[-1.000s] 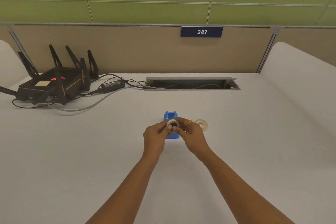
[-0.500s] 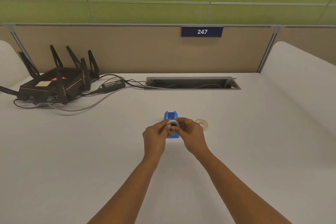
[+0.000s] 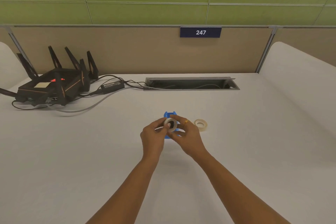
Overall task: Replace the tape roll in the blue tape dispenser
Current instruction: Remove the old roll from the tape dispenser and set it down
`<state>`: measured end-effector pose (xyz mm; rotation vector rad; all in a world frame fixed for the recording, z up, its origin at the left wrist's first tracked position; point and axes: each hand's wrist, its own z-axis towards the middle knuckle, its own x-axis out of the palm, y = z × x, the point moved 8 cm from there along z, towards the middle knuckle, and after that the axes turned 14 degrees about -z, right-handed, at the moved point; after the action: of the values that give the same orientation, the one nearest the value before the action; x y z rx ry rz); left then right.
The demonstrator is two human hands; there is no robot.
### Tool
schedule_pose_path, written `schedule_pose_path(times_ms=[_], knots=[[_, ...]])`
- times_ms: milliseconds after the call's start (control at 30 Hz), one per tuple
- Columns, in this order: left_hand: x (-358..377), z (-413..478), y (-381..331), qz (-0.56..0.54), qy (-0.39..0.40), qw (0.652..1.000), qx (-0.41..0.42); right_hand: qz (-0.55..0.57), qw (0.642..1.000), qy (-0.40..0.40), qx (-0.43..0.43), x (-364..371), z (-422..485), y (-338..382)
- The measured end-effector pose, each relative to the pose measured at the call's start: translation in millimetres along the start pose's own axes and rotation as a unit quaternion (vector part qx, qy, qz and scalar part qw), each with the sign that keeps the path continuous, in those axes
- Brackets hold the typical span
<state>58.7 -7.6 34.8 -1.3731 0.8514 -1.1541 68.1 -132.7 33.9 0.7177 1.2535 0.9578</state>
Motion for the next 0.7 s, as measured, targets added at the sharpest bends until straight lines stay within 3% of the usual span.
schedule_pose_path(times_ms=[200,367,700], knots=[[7.8,0.0,13.7,-0.006,0.033,0.996,-0.08,-0.045,0.999,-0.029,-0.004,-4.2,1.5,0.0],[12.4,-1.6,22.4,-0.14,0.052,0.975,-0.163,-0.017,1.0,-0.023,0.008,-7.1,2.7,-5.1],[7.9,4.0,23.4,-0.136,0.087,0.972,-0.172,-0.002,0.999,0.044,0.021,0.6,3.3,-12.2]])
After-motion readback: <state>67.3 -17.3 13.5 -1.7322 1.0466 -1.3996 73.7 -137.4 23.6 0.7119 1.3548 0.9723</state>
